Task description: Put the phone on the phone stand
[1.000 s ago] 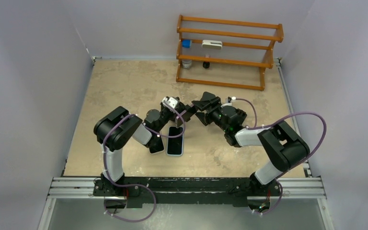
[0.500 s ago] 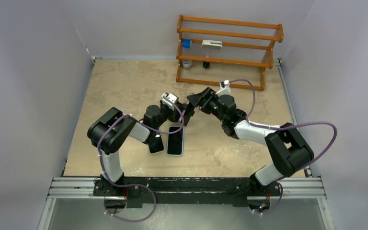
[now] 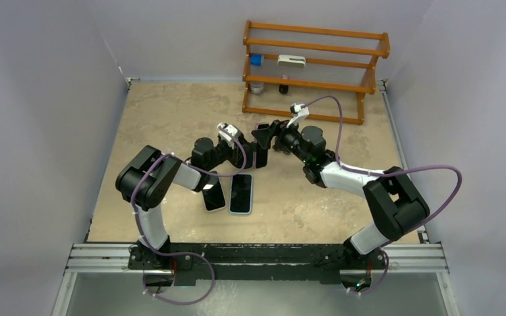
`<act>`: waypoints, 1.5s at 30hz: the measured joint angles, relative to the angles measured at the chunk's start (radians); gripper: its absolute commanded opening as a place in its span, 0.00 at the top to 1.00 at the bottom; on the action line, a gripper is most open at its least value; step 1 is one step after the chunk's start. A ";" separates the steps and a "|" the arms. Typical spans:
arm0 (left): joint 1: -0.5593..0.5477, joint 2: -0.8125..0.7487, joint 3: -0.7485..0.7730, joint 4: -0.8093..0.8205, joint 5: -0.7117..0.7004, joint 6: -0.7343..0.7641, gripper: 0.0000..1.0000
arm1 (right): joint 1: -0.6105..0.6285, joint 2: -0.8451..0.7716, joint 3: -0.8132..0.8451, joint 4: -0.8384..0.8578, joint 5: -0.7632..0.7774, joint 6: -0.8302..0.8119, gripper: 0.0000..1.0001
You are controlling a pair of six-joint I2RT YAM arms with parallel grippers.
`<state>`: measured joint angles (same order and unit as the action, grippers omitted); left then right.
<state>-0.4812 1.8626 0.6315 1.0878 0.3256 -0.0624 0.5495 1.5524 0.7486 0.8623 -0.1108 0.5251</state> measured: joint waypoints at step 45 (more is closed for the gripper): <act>0.214 0.028 0.150 -0.206 0.326 -0.031 0.92 | -0.010 -0.382 -0.285 0.565 -0.105 -0.304 0.04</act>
<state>-0.2668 1.8904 0.7815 0.8818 0.6514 -0.0933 0.5400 1.1702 0.4633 1.4273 -0.2153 0.2211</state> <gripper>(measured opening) 0.189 0.987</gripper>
